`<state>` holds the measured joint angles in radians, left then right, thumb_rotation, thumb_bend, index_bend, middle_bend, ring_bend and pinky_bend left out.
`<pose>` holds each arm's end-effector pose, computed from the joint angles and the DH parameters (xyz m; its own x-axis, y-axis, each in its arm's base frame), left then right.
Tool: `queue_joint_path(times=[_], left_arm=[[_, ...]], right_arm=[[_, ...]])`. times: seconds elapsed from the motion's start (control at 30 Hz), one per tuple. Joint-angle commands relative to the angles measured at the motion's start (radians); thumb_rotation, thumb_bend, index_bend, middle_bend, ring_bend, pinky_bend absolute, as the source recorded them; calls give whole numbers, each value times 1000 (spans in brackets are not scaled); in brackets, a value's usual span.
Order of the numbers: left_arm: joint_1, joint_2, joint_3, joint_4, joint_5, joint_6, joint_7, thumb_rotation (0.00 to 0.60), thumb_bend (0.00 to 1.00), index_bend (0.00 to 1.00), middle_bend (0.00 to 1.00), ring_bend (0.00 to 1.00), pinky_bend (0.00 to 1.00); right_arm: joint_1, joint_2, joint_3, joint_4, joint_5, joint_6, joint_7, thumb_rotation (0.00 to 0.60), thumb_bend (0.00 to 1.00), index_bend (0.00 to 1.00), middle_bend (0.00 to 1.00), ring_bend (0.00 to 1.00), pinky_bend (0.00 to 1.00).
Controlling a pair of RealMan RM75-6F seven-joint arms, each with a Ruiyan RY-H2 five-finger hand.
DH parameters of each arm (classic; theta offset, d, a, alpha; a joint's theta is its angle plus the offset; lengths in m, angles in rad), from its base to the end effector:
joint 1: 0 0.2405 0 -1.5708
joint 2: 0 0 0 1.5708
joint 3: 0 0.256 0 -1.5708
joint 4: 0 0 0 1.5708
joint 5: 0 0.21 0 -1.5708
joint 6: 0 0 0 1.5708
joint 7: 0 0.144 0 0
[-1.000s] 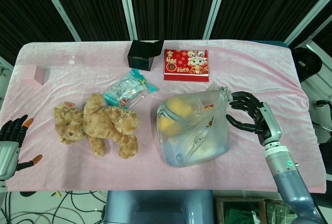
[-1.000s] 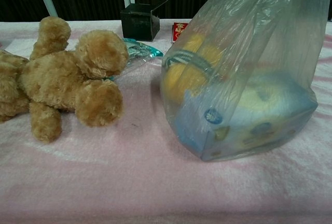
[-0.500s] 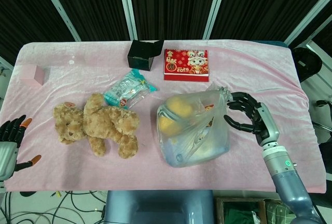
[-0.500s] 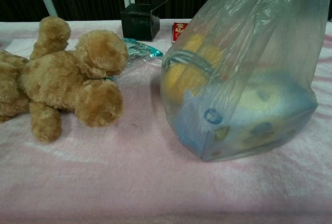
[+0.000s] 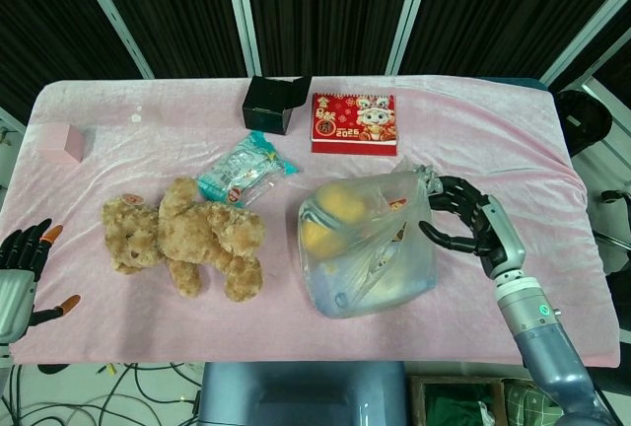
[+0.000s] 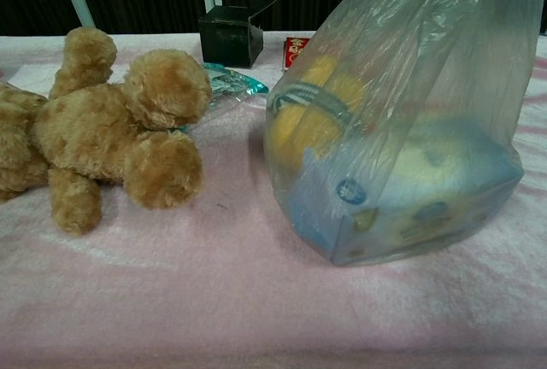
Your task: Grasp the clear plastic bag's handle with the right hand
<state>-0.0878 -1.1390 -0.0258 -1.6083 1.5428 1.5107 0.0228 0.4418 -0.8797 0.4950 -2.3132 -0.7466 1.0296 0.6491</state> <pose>-0.3043 0.1766 0.1507 0.4049 -0.0006 0.9144 0.9130 -0.0540 -0.4043 -0.1188 -0.2800 0.1709 -0.7874 -0.2003 0.5830 -0.6141 0.1730 -0.7700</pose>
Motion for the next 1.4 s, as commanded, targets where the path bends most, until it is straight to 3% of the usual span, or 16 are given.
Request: queue_joint_path(times=[0.03, 0.53, 0.87, 1.17, 1.4], left_arm=[[-1, 0, 0, 0, -1, -2, 0, 600, 0, 0, 0, 0, 0], [-3, 0, -3, 2, -7, -7, -4, 600, 0, 0, 0, 0, 0], [-6, -1, -6, 3, -15, -13, -3, 600, 0, 0, 0, 0, 0], [-8, -1, -8, 4, -19, -17, -3, 600, 0, 0, 0, 0, 0], [-7, 0, -8, 3, -21, -16, -5, 600, 0, 0, 0, 0, 0]], right_arm=[[9, -2, 7, -1, 10, -8, -1, 600, 160, 332, 304, 283, 260], [59, -36, 3, -1, 51, -43, -42, 600, 160, 332, 318, 290, 261], [129, -65, 36, 6, 122, -53, -73, 600, 160, 332, 333, 307, 263], [157, -60, 95, -22, 219, -94, -5, 600, 160, 333, 335, 310, 271], [166, -26, 176, 0, 353, -226, 140, 600, 160, 340, 344, 320, 285]])
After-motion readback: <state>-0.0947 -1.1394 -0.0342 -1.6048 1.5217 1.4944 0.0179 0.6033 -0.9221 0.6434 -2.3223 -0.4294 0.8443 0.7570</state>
